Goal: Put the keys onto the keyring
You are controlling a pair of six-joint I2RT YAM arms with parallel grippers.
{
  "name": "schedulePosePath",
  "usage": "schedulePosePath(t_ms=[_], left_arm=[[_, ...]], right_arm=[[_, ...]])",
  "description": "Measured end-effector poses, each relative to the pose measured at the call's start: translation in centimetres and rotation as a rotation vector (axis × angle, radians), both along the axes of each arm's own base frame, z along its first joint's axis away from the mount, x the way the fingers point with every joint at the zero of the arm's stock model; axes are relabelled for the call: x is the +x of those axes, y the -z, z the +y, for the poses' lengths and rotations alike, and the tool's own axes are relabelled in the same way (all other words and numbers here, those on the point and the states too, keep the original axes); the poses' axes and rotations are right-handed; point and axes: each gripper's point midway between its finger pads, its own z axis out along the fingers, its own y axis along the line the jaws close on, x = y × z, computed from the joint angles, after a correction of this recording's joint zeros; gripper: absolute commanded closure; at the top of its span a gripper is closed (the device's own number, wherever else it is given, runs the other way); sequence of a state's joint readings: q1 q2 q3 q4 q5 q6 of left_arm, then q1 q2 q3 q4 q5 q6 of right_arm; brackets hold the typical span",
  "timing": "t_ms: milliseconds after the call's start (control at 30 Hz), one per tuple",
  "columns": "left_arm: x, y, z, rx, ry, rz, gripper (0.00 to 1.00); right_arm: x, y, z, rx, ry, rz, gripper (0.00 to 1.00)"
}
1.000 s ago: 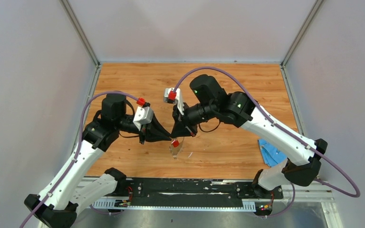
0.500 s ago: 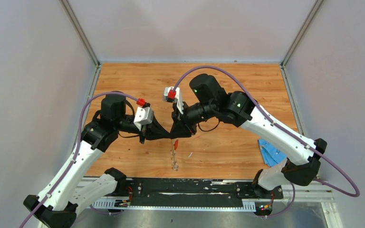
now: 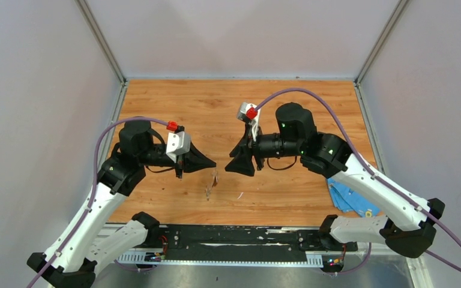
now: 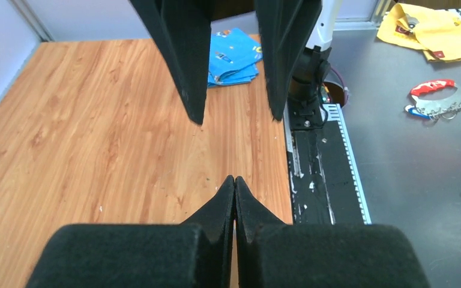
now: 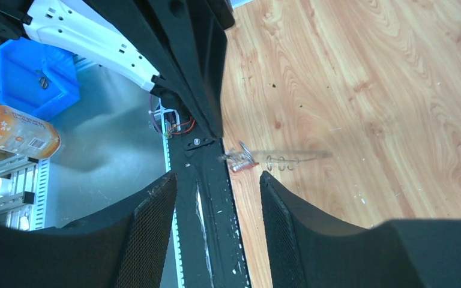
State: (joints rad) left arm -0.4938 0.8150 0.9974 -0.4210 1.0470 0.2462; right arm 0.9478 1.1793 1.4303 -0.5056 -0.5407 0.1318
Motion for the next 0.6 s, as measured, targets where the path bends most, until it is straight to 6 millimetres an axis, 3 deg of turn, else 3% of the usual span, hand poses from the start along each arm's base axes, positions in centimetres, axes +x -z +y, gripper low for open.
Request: schedulePosePath(t_ms=[400,500,600], left_arm=[[-0.9,0.0,0.1,0.008,0.041,-0.002,1.0],[-0.9,0.7,0.4,0.032,0.044,-0.028,0.99],[-0.5,2.2,0.7,0.07,0.036,-0.061,0.88]], right_arm=[[0.2,6.9,1.5,0.04,0.0,0.141,0.42],[0.9,9.7,0.9,-0.022,0.052,0.14,0.41],[1.8,13.6,-0.3,-0.119,0.138,0.158,0.39]])
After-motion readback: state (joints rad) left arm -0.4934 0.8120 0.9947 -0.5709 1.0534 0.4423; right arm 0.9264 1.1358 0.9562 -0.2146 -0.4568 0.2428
